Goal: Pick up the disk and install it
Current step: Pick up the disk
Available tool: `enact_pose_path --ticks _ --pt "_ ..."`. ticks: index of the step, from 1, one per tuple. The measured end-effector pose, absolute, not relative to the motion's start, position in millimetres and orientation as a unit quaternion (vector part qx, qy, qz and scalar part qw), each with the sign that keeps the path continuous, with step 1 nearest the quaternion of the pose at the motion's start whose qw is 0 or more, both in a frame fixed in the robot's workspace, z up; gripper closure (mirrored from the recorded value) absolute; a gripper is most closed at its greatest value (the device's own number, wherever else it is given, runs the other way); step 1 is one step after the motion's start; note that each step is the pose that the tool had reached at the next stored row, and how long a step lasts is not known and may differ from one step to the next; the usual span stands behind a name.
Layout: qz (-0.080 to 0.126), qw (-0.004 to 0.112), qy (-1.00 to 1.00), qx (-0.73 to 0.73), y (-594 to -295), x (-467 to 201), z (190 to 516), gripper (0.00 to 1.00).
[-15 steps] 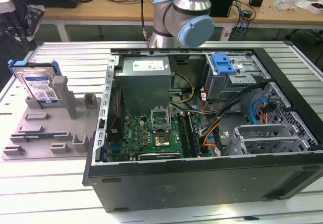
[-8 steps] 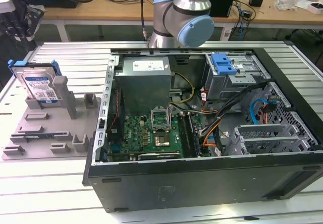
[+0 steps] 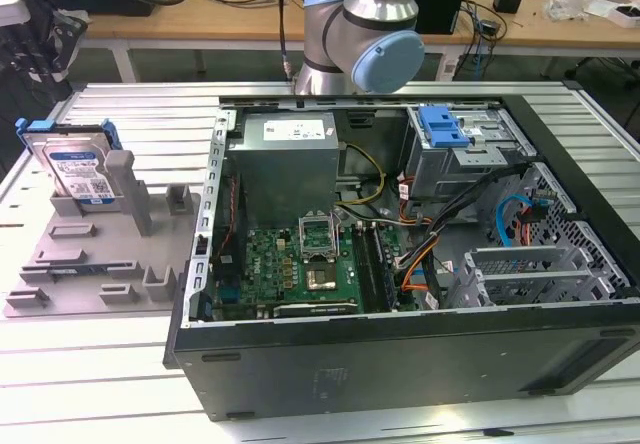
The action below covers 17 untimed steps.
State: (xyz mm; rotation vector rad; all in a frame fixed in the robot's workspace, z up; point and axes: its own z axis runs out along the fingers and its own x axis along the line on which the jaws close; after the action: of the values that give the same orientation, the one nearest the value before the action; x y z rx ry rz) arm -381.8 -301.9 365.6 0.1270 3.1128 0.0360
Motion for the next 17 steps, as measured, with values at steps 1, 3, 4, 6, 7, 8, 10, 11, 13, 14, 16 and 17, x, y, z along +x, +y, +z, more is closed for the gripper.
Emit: enact_pose_path --ticks 1,3,4,6,7,8,10,11,13,14,16,17 --pt "0.012 0.013 0.999 0.041 -301.9 -381.8 365.6 0.89" --pt "0.012 0.013 0.999 0.038 -301.9 -381.9 365.6 0.89" --pt "0.012 0.013 1.0 0.026 -301.8 -381.9 365.6 0.89" --pt "0.012 0.013 1.0 0.008 -301.8 -381.9 365.6 0.89" --pt "0.012 0.012 1.0 -0.002 -301.9 -381.8 365.6 0.89" --pt "0.012 0.012 1.0 -0.018 -301.9 -381.9 365.6 0.89" --pt "0.013 0.012 0.999 -0.05 -301.9 -381.9 365.6 0.89" --pt "0.013 0.012 0.998 -0.058 -301.9 -381.9 365.6 0.89" --pt "0.013 0.011 0.997 -0.08 -301.9 -381.8 365.6 0.89" --pt "0.013 0.011 0.996 -0.089 -301.9 -381.8 365.6 0.89" --pt "0.013 0.01 0.993 -0.114 -301.9 -381.9 365.6 0.89" --pt "0.013 0.01 0.992 -0.122 -301.9 -381.9 365.6 0.89"
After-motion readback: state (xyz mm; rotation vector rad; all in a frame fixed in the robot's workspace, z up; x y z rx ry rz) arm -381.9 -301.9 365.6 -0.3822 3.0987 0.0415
